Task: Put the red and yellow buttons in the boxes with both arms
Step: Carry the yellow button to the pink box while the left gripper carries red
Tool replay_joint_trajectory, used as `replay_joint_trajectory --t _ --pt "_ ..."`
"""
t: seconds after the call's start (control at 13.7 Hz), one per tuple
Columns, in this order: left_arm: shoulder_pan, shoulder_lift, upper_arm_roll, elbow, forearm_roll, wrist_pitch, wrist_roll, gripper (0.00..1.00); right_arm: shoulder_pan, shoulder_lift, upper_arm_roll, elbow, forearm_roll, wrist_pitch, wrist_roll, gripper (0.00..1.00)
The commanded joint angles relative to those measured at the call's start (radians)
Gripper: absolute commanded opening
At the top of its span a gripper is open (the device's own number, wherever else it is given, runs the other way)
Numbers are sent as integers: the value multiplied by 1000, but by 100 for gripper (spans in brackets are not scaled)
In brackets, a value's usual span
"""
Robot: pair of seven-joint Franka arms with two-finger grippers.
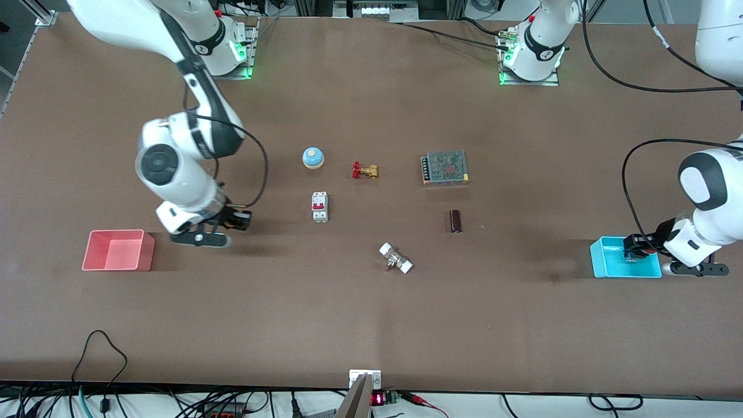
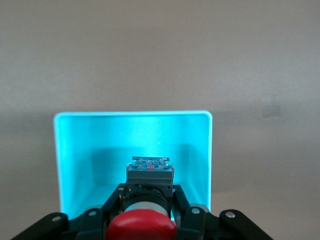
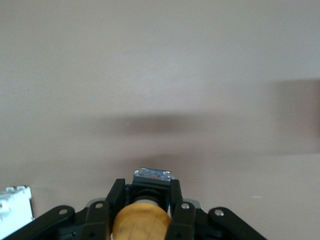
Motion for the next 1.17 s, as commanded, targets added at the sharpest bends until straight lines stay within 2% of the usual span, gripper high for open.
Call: replay_joint_trajectory --t 0.0,0.22,0.37,0.59,0.73,0.8,0.88,0.95,1.02,1.1 --pt "7 58 -3 52 21 -19 -2 20 -146 -72 13 37 10 -137 -243 30" --pt "9 97 -3 91 25 -19 -3 20 -250 -63 9 130 50 -228 -443 30" --pt "18 119 0 95 23 -18 -6 20 -297 -39 6 140 42 -216 -523 30" --pt "18 145 4 108 23 -18 -11 20 -393 53 6 198 42 -171 -658 30" --pt "15 150 4 108 23 -16 -13 25 -436 108 6 231 44 -130 -720 30" --pt "15 150 4 108 23 -16 -13 35 -444 140 6 257 44 -128 -724 30" --pt "13 148 4 108 23 -15 -11 60 -446 162 6 279 44 -122 -724 30" --pt "13 147 3 108 23 -13 -11 74 -446 182 6 296 44 -108 -726 30" --pt "16 142 3 108 21 -13 -10 100 -449 200 6 307 42 -84 -729 30" --pt "18 133 3 108 25 -13 -10 100 -462 220 6 313 45 -56 -747 30"
